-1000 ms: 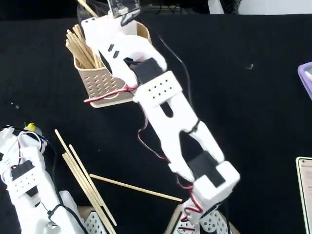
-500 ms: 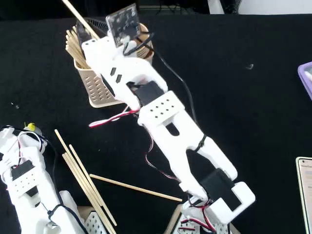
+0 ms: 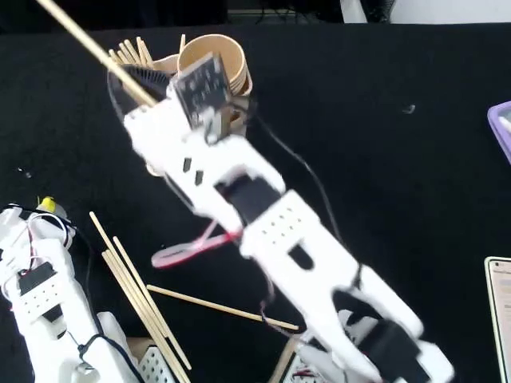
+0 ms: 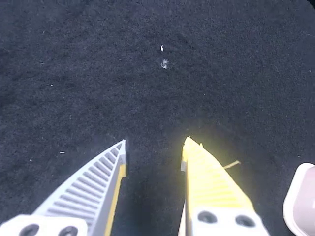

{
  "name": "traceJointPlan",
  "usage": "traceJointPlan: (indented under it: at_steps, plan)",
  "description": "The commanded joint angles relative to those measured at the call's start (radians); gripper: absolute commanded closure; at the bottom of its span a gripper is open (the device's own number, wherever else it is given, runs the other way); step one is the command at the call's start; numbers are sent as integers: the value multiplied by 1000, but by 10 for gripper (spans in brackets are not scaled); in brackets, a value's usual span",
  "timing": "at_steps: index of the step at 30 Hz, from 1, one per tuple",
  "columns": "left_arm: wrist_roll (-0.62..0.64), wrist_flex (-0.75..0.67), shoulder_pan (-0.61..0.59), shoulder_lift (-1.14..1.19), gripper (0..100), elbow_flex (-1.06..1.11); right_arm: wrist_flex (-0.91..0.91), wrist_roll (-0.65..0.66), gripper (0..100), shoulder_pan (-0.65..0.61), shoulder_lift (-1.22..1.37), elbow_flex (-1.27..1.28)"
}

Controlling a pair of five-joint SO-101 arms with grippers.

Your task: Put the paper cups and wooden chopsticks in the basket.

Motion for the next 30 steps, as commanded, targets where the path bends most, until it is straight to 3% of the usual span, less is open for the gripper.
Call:
traceJointPlan:
  at_steps: [1, 5, 10, 14, 17, 26, 30]
  plan:
    - [-12, -18, 12, -9, 809, -33, -21, 14, 988, -44, -234, 220]
    - [-12, -17, 12, -9, 809, -31, 160, 15, 988, -44, -423, 449]
    - [-12, -18, 12, -9, 809, -31, 574, 32, 987, -43, -659, 595]
    - [-12, -17, 12, -9, 809, -31, 890, 219, 987, -48, -783, 638]
    - [-12, -17, 12, -9, 810, -31, 1028, 364, 988, -35, -799, 684]
    - [-12, -17, 12, -9, 810, -30, 1010, 572, 976, 74, -579, 822]
    - [-12, -17, 12, -9, 810, -30, 1030, 572, 859, 21, -438, 748]
